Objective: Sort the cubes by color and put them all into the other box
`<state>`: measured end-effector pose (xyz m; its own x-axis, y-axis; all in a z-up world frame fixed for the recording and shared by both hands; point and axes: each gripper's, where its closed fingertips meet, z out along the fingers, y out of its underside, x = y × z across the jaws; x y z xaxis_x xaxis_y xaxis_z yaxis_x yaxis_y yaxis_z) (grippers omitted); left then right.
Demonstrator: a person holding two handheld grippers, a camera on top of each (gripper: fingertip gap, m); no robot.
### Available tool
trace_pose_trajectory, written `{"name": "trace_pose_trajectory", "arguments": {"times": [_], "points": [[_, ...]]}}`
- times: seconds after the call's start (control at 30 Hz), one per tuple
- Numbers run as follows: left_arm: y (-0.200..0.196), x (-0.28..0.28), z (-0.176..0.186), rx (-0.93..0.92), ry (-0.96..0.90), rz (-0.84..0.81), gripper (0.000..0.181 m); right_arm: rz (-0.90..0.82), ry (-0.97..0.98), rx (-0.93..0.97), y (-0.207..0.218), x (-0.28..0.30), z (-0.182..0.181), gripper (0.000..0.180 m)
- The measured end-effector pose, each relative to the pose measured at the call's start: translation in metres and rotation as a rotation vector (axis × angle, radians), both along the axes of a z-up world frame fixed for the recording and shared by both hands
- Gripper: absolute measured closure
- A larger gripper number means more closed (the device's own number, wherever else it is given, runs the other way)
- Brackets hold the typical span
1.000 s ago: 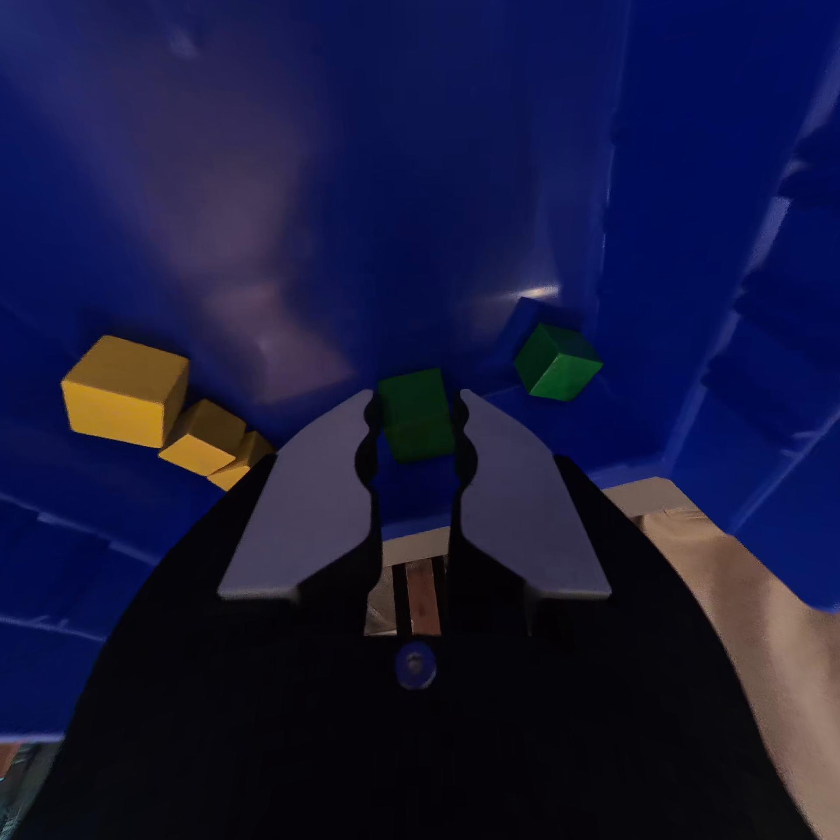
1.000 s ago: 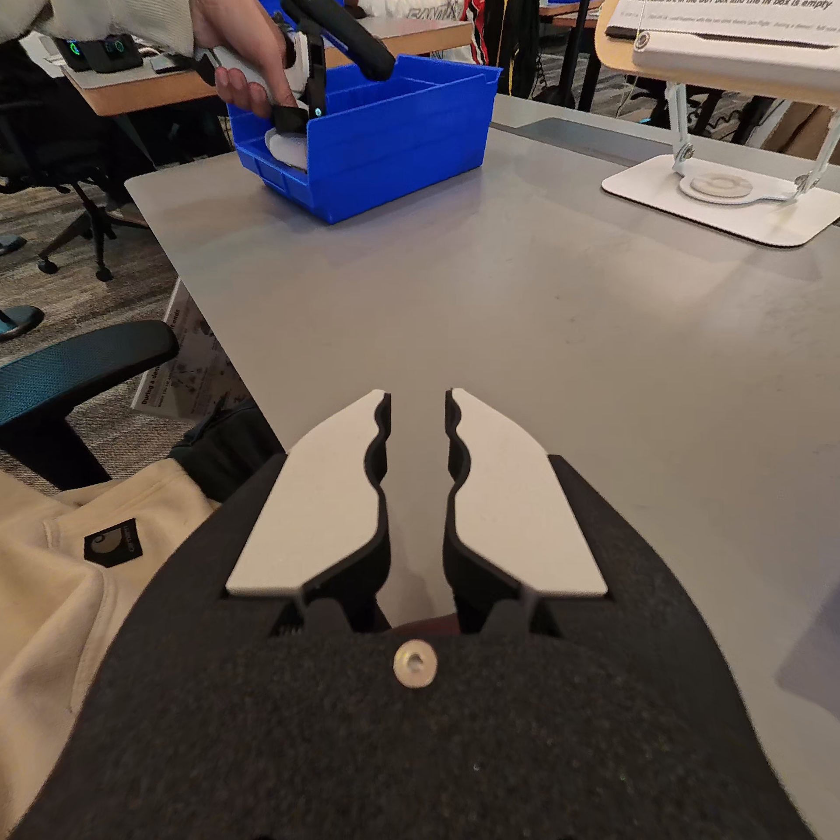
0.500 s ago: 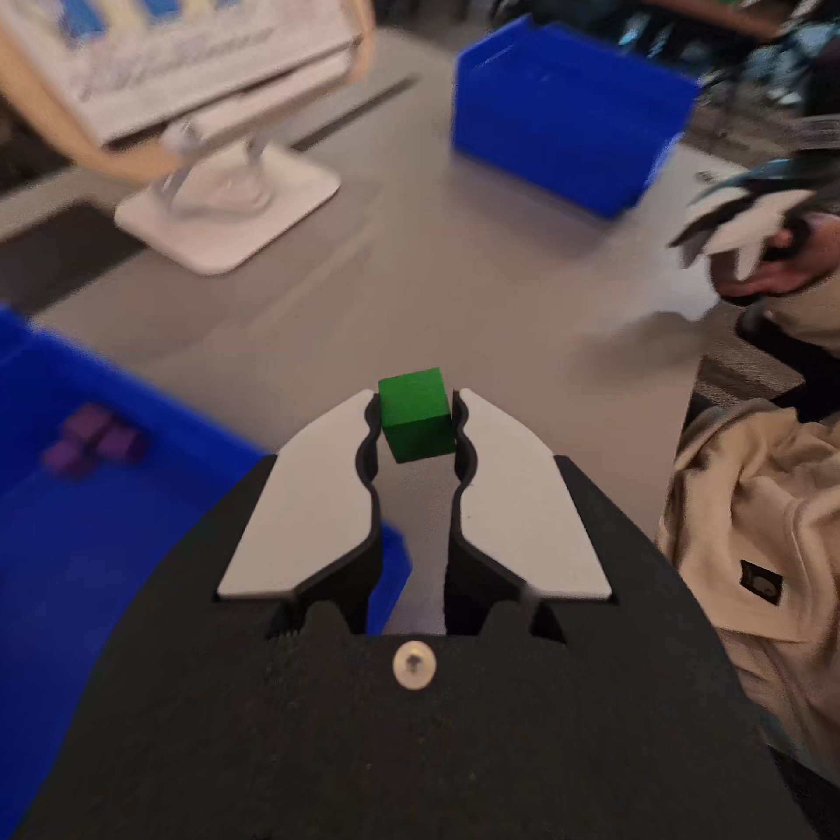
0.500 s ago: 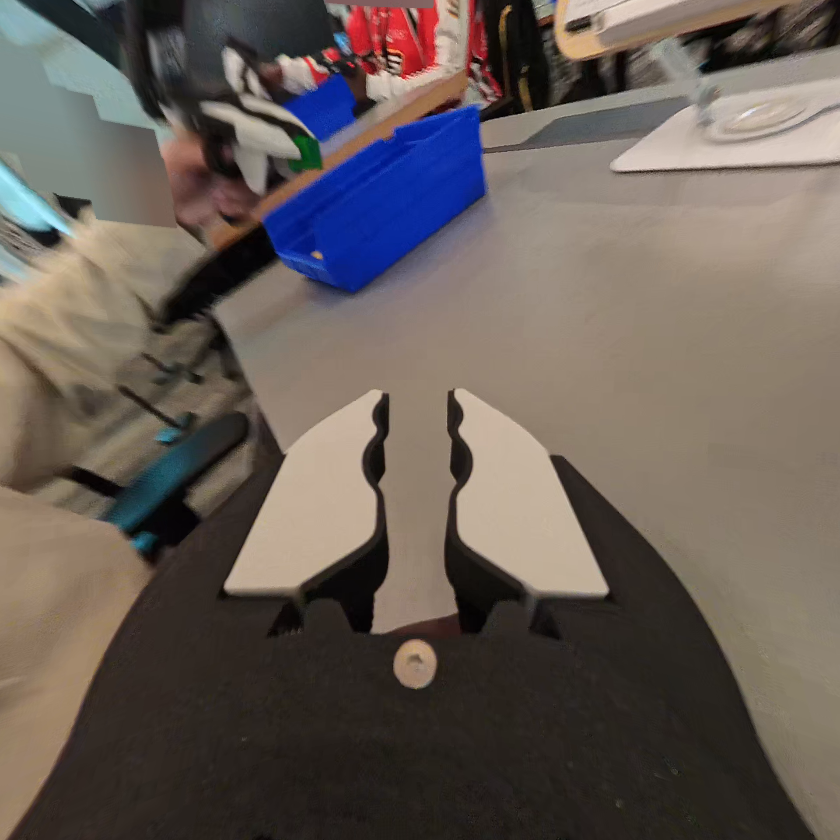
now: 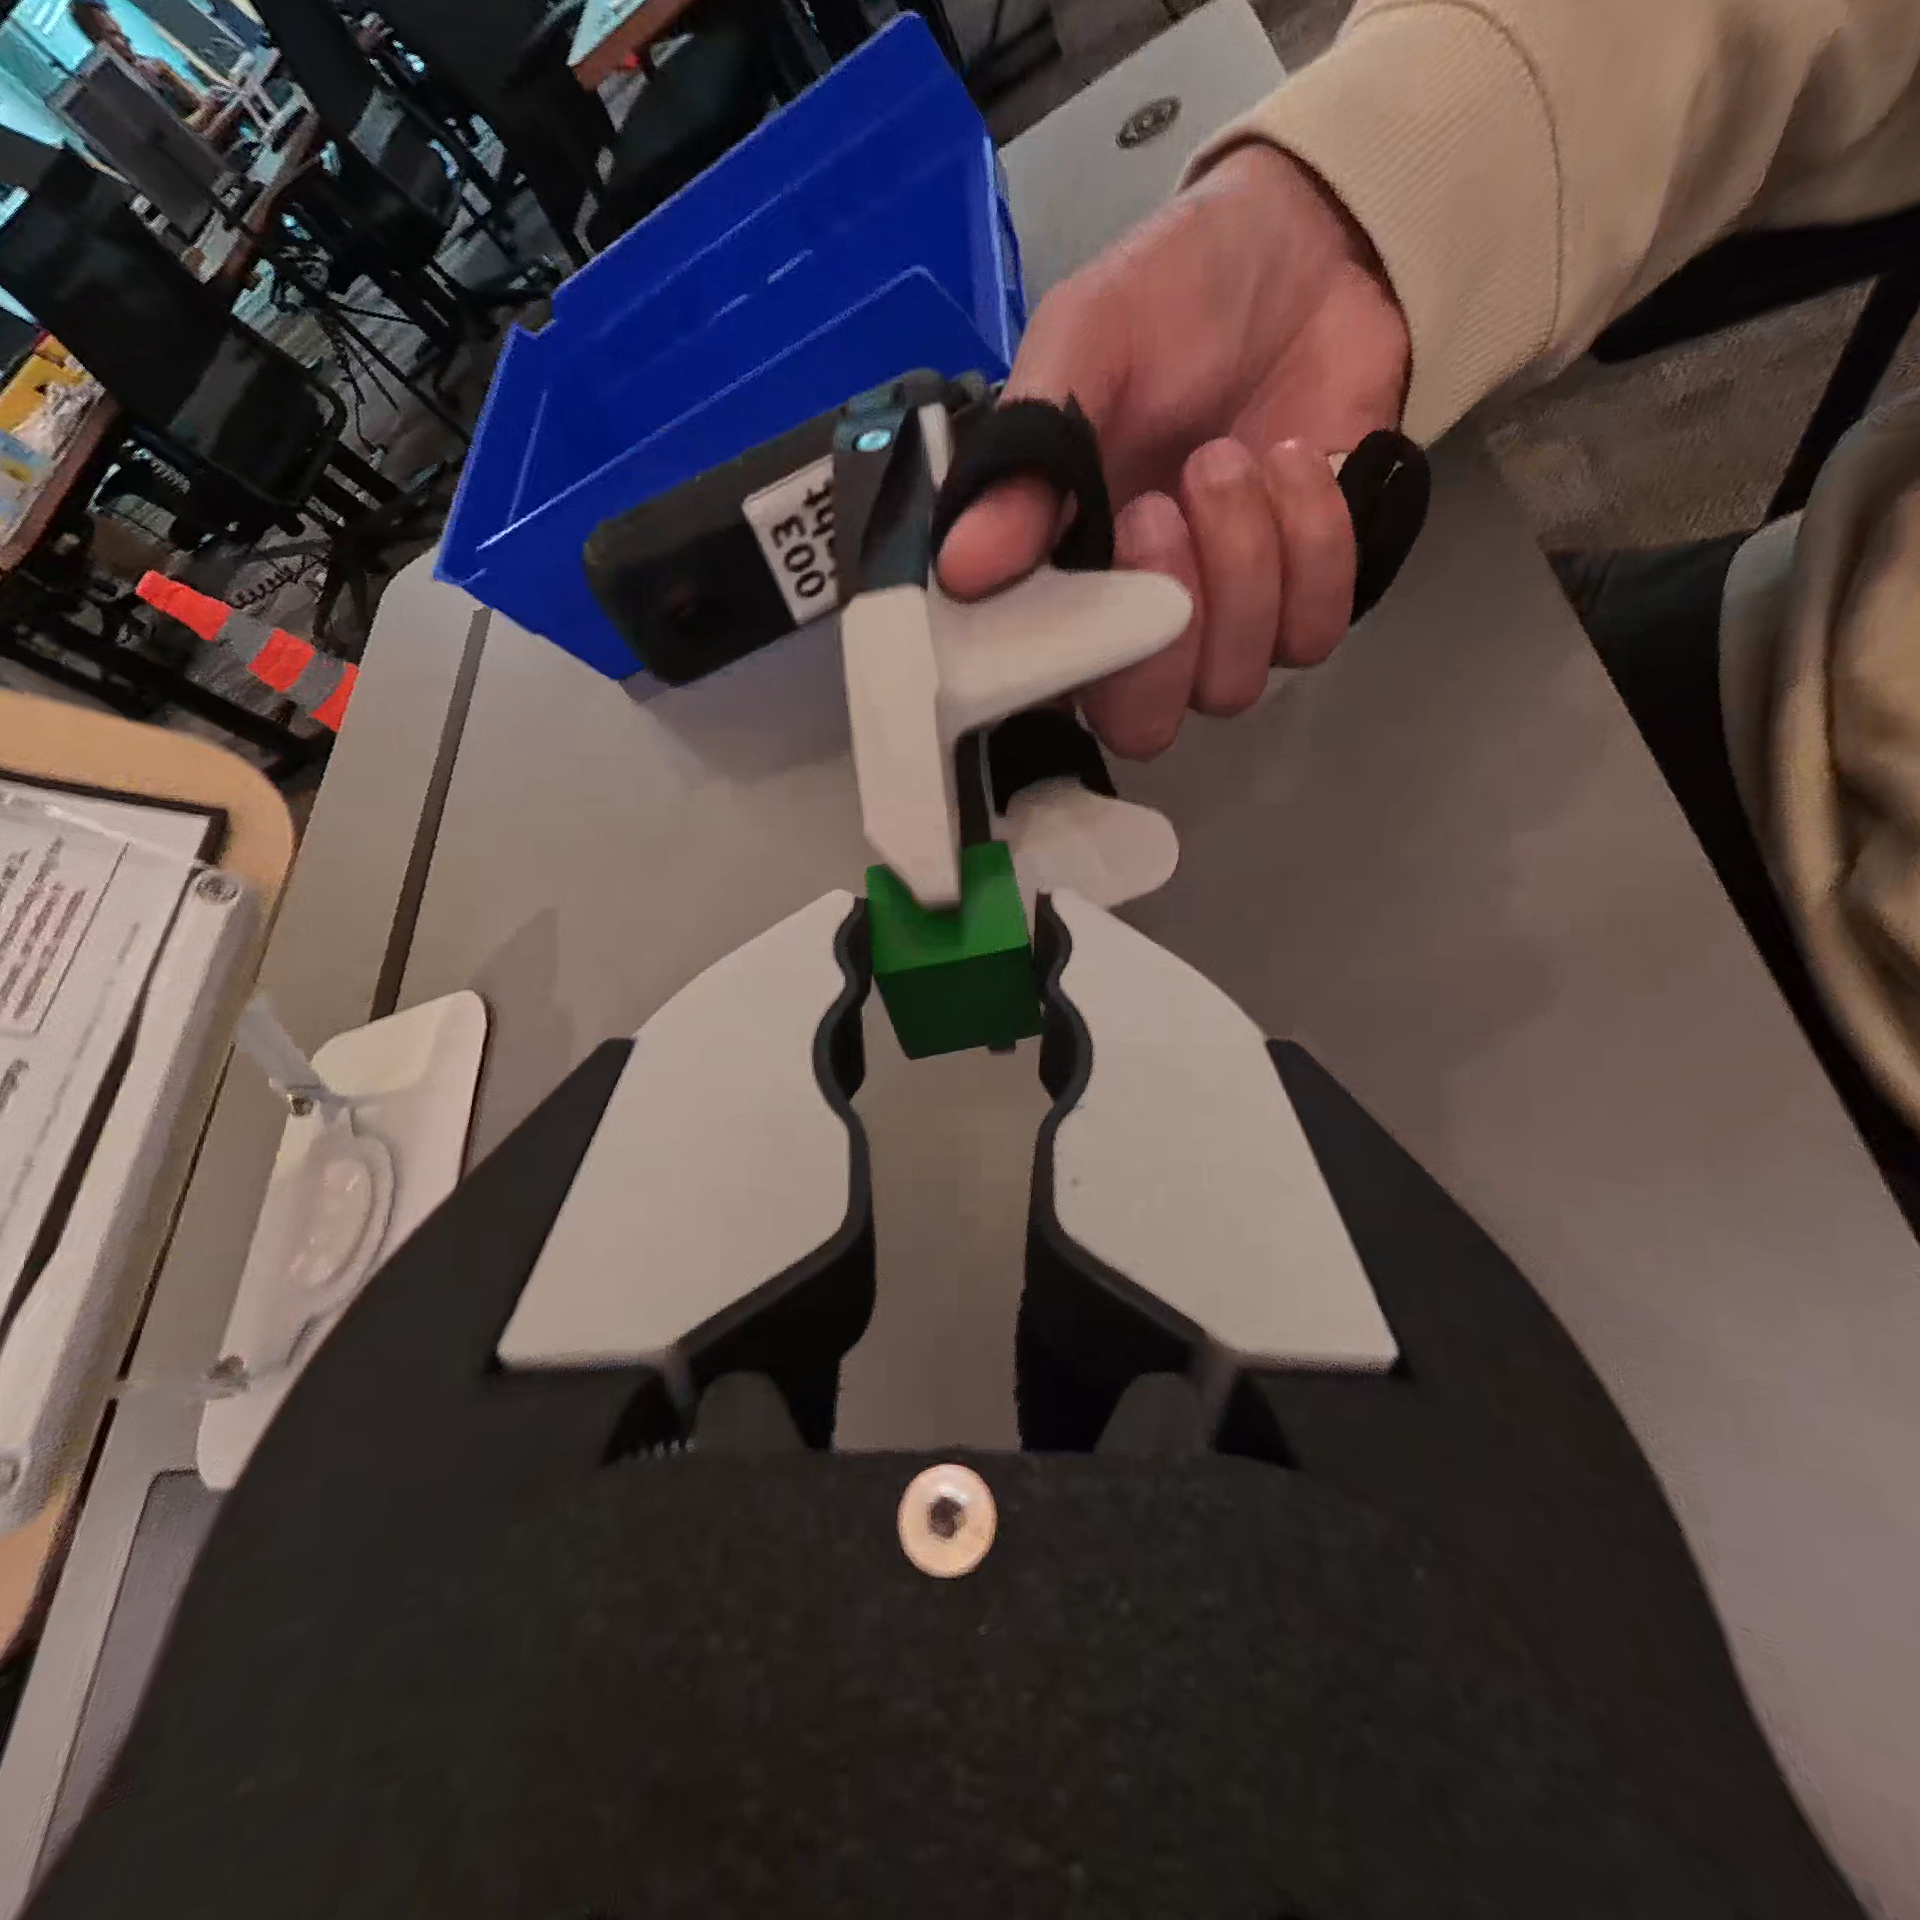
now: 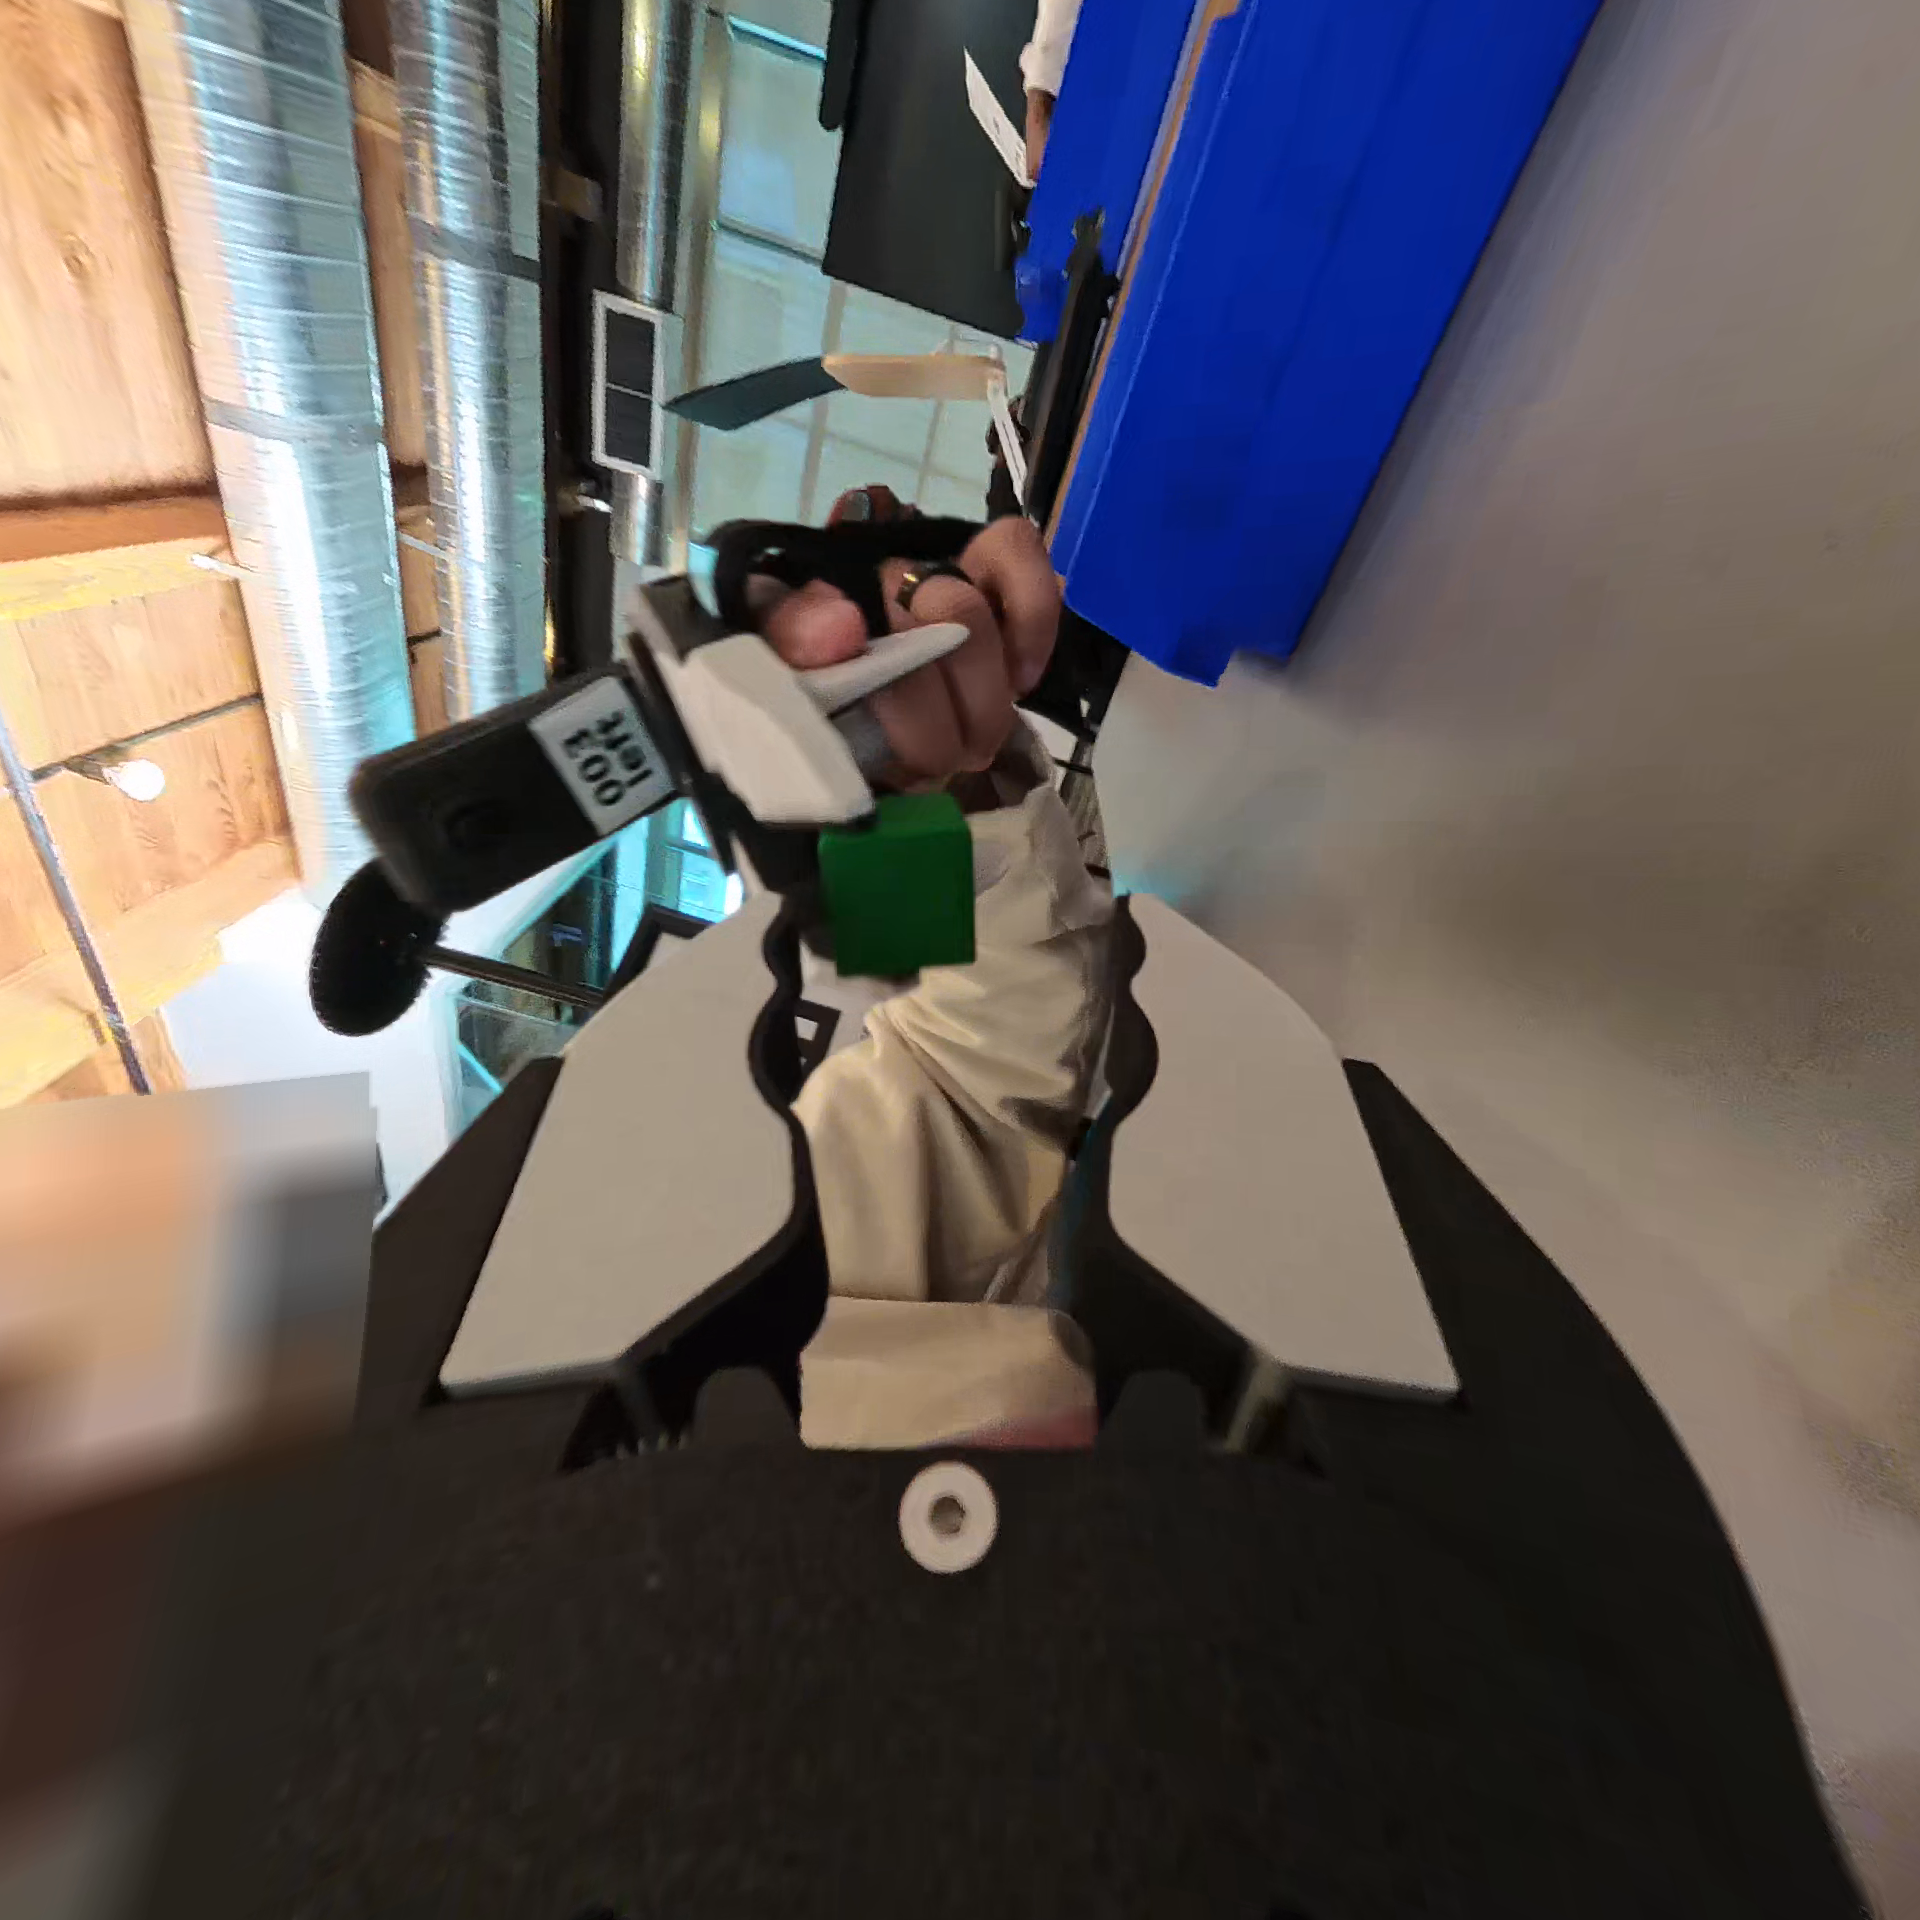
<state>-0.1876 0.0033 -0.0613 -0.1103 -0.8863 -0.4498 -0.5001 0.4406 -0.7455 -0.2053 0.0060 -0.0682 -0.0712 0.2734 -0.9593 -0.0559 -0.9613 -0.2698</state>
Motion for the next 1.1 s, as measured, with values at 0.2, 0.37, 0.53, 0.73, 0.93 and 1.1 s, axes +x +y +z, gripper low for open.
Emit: {"name": "trace_pose_trajectory", "arguments": {"times": [0.2, 0.37, 0.53, 0.73, 0.93, 1.1], "points": [[0.015, 0.019, -0.008, 0.098, 0.007, 0.104, 0.146, -0.077, 0.02, 0.059, 0.012, 0.014, 0.001, 0.151], [0.003, -0.004, -0.005, -0.159, -0.192, 0.288, 0.129, -0.165, -0.076, 0.178, 0.006, 0.05, 0.001, 0.151], [-0.039, -0.035, -0.037, -0.724, -0.345, 0.446, 0.113, -0.279, -0.34, 0.468, -0.012, 0.11, 0.011, 0.151], [-0.072, -0.072, -0.019, -0.858, -0.549, 0.426, 0.121, -0.503, -0.795, 0.683, 0.019, 0.249, 0.056, 0.151], [-0.085, -0.069, -0.008, -0.92, -0.586, 0.349, 0.123, -0.513, -1.364, 0.455, 0.122, 0.396, -0.012, 0.15], [-0.097, -0.054, -0.021, -0.868, -0.483, 0.348, 0.122, -0.325, -1.583, 0.144, 0.157, 0.435, -0.081, 0.15]]}}
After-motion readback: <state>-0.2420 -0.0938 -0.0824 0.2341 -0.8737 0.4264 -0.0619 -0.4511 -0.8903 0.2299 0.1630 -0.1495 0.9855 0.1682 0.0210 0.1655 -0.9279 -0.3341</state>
